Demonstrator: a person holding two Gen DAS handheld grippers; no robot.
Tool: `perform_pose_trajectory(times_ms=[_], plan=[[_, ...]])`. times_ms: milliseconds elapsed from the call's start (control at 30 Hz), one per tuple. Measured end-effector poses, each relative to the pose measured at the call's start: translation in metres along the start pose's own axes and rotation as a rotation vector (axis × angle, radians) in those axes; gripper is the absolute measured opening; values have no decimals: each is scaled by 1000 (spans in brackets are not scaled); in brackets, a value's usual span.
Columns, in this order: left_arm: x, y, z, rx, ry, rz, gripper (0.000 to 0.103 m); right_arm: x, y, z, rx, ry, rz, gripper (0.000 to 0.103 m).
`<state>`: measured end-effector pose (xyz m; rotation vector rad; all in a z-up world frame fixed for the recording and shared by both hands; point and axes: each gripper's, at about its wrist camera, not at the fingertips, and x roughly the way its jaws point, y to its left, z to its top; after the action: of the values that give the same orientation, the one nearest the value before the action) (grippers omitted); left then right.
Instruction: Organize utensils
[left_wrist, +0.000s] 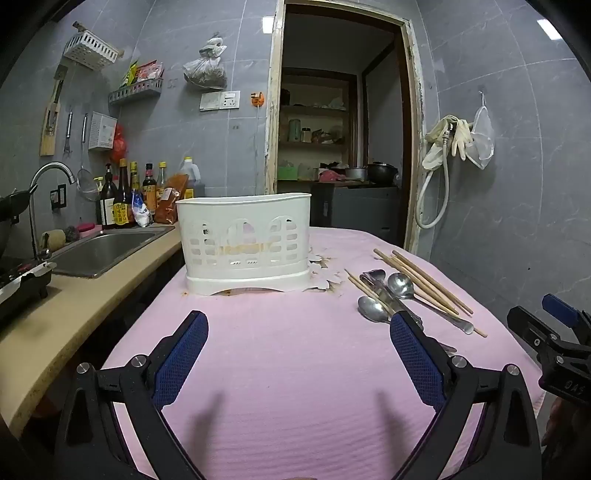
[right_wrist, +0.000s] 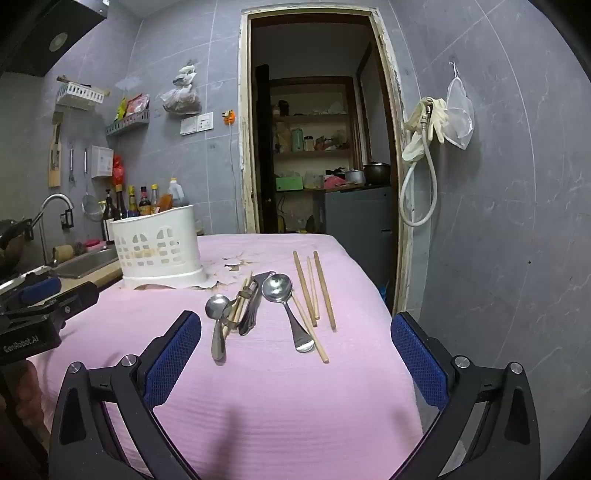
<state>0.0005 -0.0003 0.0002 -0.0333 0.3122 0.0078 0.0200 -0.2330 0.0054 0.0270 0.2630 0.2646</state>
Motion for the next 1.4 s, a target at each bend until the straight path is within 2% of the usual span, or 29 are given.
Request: perform_pose_trajectory(times_ms=[1400], plan=[[0, 1, 1, -8, 0, -1, 97, 4, -2, 0, 23, 8, 16, 103]])
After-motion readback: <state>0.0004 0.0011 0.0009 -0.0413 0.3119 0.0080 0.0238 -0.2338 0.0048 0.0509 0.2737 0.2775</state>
